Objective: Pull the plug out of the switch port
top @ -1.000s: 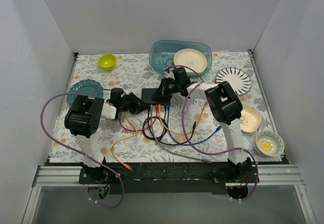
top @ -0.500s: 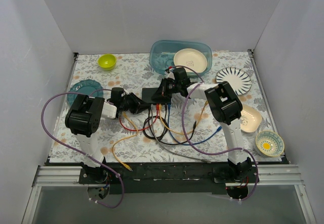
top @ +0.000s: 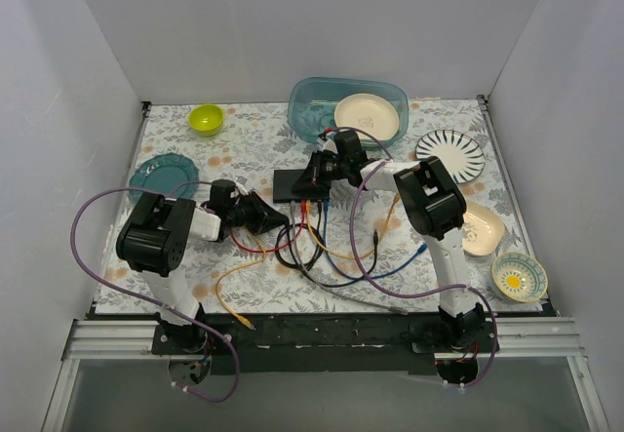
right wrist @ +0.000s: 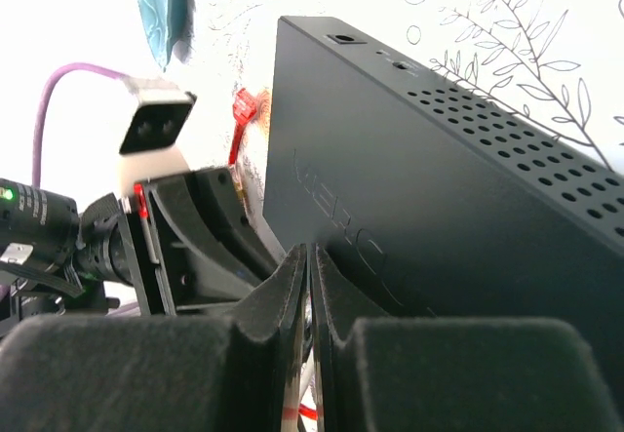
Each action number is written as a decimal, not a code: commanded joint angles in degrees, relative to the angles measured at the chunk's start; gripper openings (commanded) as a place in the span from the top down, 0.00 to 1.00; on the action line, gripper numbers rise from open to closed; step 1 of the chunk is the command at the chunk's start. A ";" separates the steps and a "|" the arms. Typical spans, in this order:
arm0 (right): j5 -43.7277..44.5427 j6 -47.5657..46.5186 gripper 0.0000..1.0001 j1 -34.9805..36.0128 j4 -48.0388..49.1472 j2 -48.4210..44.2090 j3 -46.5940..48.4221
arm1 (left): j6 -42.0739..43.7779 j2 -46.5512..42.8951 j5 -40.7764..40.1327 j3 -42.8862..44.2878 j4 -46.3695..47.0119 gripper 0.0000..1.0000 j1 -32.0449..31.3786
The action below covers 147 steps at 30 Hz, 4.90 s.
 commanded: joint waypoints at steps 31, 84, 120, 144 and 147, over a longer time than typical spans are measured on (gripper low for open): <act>3.56 -4.23 0.88 -0.92 -5.56 0.92 -0.84 | 4.42 -12.28 -7.00 8.60 -15.85 0.35 -1.58; 1.80 -3.09 0.88 -1.28 -3.45 1.71 -1.63 | -10.79 6.37 -15.53 7.82 -13.64 1.00 -3.18; 4.00 -5.72 0.88 -2.68 -5.82 -3.21 -5.67 | 4.42 -29.25 -18.27 4.91 -30.63 0.14 0.43; 5.85 -5.46 0.92 -8.22 -5.21 -5.06 -9.37 | -7.44 1.00 -18.86 12.83 -13.20 0.59 -10.47; 5.59 -5.20 0.92 -7.96 -4.50 -5.06 -9.63 | -10.96 1.61 -22.03 12.30 -13.46 0.57 -10.39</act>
